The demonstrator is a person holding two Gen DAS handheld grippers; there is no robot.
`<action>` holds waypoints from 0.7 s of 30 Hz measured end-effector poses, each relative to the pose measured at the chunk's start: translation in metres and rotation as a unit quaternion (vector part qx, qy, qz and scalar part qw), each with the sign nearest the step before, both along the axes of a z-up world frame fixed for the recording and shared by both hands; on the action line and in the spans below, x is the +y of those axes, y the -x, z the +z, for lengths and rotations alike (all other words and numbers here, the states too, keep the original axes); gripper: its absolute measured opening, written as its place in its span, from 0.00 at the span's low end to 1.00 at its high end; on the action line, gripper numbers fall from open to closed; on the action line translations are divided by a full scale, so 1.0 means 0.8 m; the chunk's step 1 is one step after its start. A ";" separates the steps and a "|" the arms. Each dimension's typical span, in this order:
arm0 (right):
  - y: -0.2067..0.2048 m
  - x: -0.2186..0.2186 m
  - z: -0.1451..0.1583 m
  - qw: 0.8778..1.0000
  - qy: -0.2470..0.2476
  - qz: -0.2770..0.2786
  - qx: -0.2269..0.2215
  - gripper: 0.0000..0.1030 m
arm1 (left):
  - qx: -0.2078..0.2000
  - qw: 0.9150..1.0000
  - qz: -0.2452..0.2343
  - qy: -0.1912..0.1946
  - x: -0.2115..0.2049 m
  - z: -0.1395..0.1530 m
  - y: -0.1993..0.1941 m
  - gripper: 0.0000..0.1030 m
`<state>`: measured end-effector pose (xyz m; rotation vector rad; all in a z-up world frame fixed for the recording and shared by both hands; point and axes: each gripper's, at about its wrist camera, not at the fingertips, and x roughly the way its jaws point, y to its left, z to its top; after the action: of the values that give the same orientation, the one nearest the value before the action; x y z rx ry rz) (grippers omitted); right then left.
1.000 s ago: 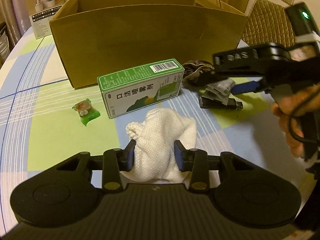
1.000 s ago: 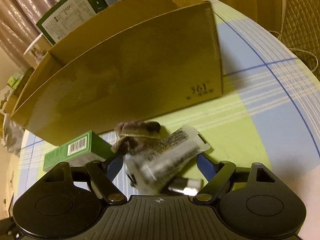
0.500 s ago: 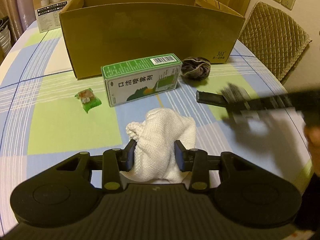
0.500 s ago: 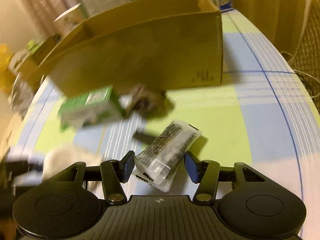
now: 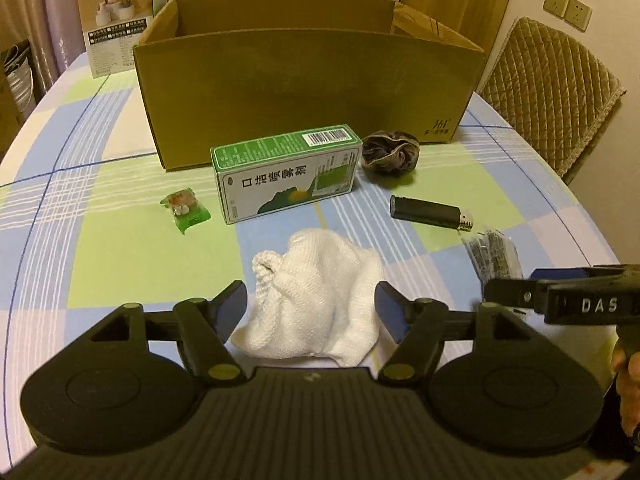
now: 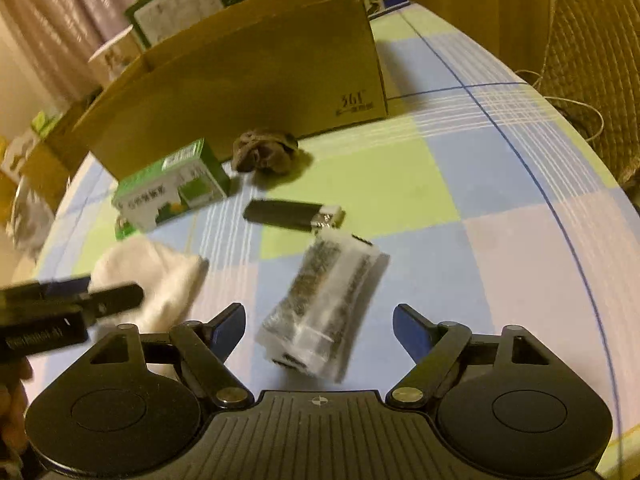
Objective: Organize objects
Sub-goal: 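Grasp the clear snack packet with the right gripper while the left holds the towel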
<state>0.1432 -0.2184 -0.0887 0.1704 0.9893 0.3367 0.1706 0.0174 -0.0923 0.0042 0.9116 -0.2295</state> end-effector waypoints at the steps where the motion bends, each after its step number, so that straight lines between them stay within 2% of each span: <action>1: -0.002 0.004 0.000 1.000 0.000 -0.001 -0.003 0.76 | 0.004 1.000 0.000 0.002 0.000 -0.002 -0.003 0.62; 2: -0.003 0.006 0.000 1.000 0.003 0.000 -0.005 0.76 | 0.007 1.000 -0.002 0.001 -0.001 -0.004 -0.005 0.61; 4: -0.005 0.013 -0.003 1.000 0.013 0.002 -0.011 0.75 | 0.008 1.000 -0.008 -0.002 -0.004 -0.008 -0.008 0.52; 8: -0.004 0.024 -0.008 0.998 0.043 0.014 -0.031 0.68 | 0.016 1.000 -0.005 -0.012 -0.004 -0.020 -0.015 0.46; 10: -0.005 0.023 -0.009 0.998 0.044 0.015 -0.035 0.62 | 0.014 1.000 0.000 -0.015 -0.007 -0.019 -0.012 0.41; 12: -0.007 0.024 -0.009 0.997 0.056 0.017 -0.041 0.49 | 0.007 0.999 -0.004 -0.034 -0.018 -0.018 -0.005 0.38; 13: -0.008 0.024 -0.008 0.997 0.061 0.019 -0.041 0.46 | 0.005 0.999 -0.003 -0.039 -0.021 -0.017 -0.003 0.36; 15: -0.009 0.025 -0.007 0.996 0.070 0.029 -0.042 0.34 | 0.010 1.000 0.011 -0.026 -0.019 -0.015 0.000 0.33; 17: -0.005 0.026 -0.004 0.995 0.078 0.044 -0.048 0.33 | 0.017 1.000 0.017 -0.011 -0.018 -0.013 0.004 0.33; 21: 0.008 0.026 -0.005 0.991 0.096 0.064 -0.063 0.33 | 0.013 1.000 0.011 -0.019 -0.020 -0.015 0.012 0.34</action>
<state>0.1369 -0.1974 -0.0925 -0.0889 0.9045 0.3636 0.1612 0.0010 -0.1041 0.0265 0.9409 -0.1928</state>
